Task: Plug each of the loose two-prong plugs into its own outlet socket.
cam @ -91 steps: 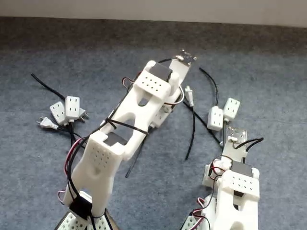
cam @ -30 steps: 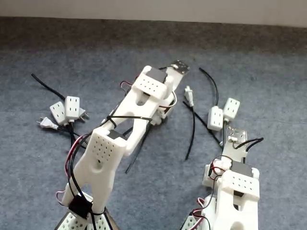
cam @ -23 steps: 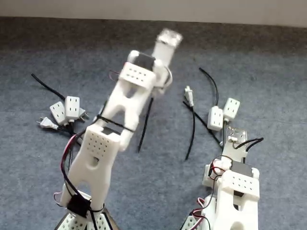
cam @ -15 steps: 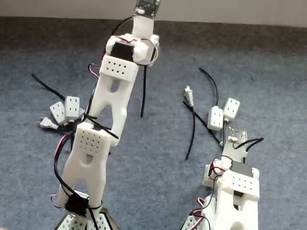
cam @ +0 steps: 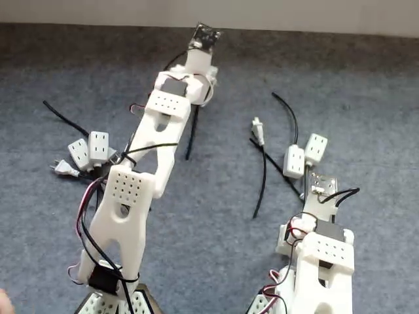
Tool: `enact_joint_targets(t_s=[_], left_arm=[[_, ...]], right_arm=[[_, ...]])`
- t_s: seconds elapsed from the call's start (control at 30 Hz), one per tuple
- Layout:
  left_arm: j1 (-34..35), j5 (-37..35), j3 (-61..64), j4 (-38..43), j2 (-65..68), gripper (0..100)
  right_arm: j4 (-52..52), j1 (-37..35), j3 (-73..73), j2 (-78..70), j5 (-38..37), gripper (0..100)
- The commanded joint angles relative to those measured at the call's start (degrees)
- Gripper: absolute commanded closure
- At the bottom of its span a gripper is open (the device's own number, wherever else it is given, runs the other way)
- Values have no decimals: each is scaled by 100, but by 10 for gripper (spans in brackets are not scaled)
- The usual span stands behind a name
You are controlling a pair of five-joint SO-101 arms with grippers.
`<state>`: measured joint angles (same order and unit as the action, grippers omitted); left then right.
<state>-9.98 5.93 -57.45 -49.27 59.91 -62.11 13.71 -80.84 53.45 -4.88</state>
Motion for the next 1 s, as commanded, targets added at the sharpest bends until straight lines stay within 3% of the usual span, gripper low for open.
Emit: enact_joint_targets(t_s=[0.0, 0.37, 0.63, 0.77, 0.97], left_arm=[[277, 35, -1068, -774, -303, 790], [708, 53, -3662, -2637, -1033, 754], [1824, 53, -3679, -4193, -1560, 755], [1956, 9, -3679, -5231, -1587, 755], [2290, 0, -3398, -5301, -2000, 780]], right_arm=[[154, 48, -13, 22, -255, 989], [145, 48, -22, 22, -598, 989], [145, 40, -22, 22, -607, 989], [145, 40, -22, 22, -607, 989], [145, -48, -22, 22, -607, 989]])
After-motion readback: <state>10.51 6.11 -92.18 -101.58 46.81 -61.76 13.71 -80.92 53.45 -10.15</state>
